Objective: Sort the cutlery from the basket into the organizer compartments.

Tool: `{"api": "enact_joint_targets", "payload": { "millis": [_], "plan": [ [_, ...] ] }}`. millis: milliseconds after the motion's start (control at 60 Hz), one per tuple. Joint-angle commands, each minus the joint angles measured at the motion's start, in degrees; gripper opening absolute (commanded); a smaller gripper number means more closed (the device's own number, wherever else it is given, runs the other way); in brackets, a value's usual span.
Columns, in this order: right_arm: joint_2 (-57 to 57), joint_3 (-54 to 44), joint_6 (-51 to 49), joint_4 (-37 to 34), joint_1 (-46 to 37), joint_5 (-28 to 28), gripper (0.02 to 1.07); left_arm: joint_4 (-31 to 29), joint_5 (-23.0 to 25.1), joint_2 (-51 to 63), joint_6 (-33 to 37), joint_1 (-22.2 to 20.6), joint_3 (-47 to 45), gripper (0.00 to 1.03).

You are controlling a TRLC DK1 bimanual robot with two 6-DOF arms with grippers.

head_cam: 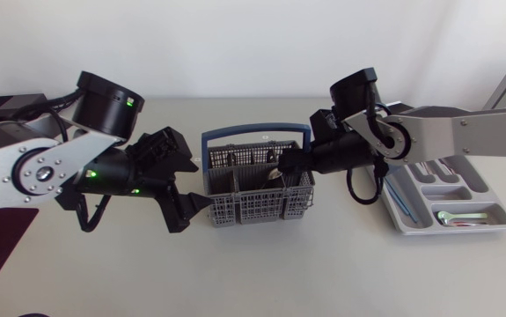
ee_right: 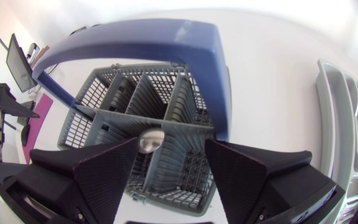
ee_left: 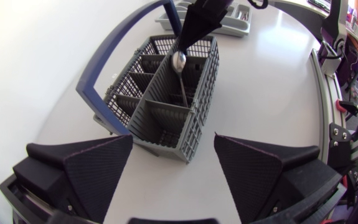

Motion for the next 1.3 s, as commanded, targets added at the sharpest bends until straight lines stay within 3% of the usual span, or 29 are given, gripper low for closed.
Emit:
{"api": "enact_joint_targets", "payload": {
  "millis": [0,200,483,667,1283],
  "plan": [
    [2.4,0.2,-1.0,0.7,-1.6,0.9,0.8,-1.1,0.1,-1.8,-0.2,0.6,-1.9,0.9],
    [0.3,0.8,0.0,-2.8,-1.1,-2.2,0.8,-2.1,0.1,-4.0,0.4,2.2,-2.3,0.9],
    [1.6,2.2,2.5,-4.2,3.6,-1.8,0.8,-0.5,0.2,-4.4,1.2,2.5,-3.5,0.9],
    [3.0,2.2,3.4,-2.7,4.4,-0.1,0.8,0.5,0.3,-3.8,3.0,5.1,-4.4,0.9],
    [4.0,3.5,4.3,1.1,5.3,1.9,0.8,1.6,0.3,-3.8,3.0,5.1,-5.6,0.9]
  ]
}}
